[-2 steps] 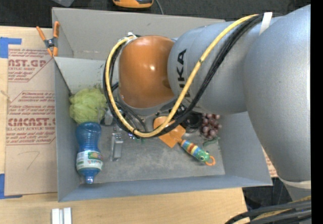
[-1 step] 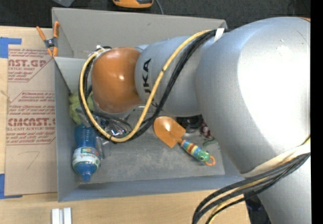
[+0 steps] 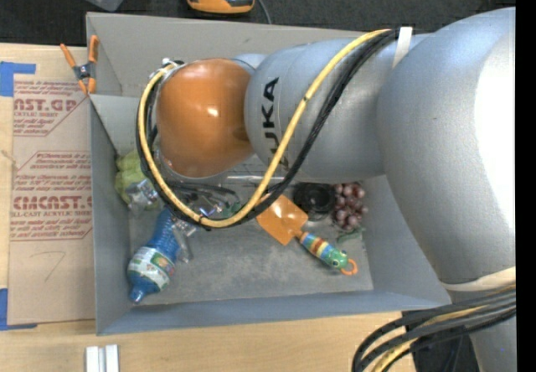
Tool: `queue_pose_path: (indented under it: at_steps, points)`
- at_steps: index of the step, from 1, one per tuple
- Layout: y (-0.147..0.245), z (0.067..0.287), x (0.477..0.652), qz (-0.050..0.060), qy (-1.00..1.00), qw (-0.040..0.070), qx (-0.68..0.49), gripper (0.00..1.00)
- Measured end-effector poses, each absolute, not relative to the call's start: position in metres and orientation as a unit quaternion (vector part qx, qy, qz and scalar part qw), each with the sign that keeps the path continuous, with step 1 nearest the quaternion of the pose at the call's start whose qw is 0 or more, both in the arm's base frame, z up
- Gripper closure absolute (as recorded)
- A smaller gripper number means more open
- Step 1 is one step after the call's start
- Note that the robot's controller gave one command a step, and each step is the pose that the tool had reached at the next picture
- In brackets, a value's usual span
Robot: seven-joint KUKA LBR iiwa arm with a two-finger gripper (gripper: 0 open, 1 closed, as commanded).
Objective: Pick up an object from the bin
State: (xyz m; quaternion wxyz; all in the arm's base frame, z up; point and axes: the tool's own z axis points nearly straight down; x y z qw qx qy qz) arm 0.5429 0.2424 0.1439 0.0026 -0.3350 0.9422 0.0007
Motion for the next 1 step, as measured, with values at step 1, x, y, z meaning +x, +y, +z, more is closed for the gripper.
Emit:
queue_pose_path:
  at_steps: [1]
  points:
    - [0.1917,0.0981,0.5922,0.001,0.901,0.005,-0.434,0.0]
